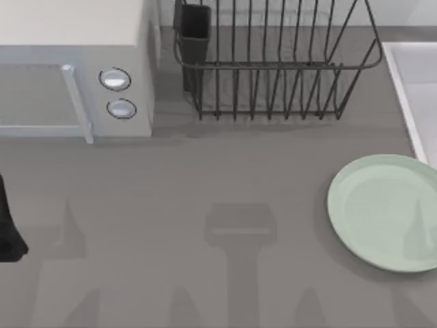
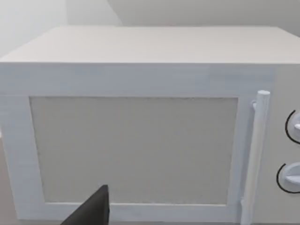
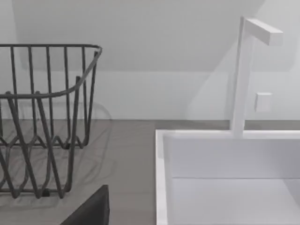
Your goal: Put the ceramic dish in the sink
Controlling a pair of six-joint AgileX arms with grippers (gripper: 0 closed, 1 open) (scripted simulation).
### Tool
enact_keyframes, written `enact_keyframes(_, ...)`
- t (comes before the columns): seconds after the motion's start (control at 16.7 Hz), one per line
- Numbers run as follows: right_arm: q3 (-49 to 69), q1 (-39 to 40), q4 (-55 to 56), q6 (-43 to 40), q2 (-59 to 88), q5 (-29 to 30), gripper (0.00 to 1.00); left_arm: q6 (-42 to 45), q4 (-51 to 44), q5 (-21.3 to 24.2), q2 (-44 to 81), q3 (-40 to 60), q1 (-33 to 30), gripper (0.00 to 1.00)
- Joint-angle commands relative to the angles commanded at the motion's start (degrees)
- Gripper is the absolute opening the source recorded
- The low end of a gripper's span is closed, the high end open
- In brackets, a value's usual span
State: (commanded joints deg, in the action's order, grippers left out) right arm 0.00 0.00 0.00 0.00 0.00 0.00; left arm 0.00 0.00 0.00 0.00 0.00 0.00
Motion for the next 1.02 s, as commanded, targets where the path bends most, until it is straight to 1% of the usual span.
enact_keyframes(0.18,3.2,1.0,-2.4,1.0,3.6,0.0,1.0,0.0,0.0,0.0,0.0,0.0,0.0,1.0)
enact_keyframes(0.42,14.1,4.3,-10.5,4.5,16.5,0.0,1.0,0.0,0.0,0.0,0.0,0.0,0.0,1.0)
enact_keyframes(0.66,29.8,9.2,-22.2,9.5,36.2,0.0,1.0,0.0,0.0,0.0,0.0,0.0,0.0,1.0)
enact_keyframes(1.02,56.2,17.3,-41.8,17.9,70.8,0.0,1.0,0.0,0.0,0.0,0.0,0.0,0.0,1.0)
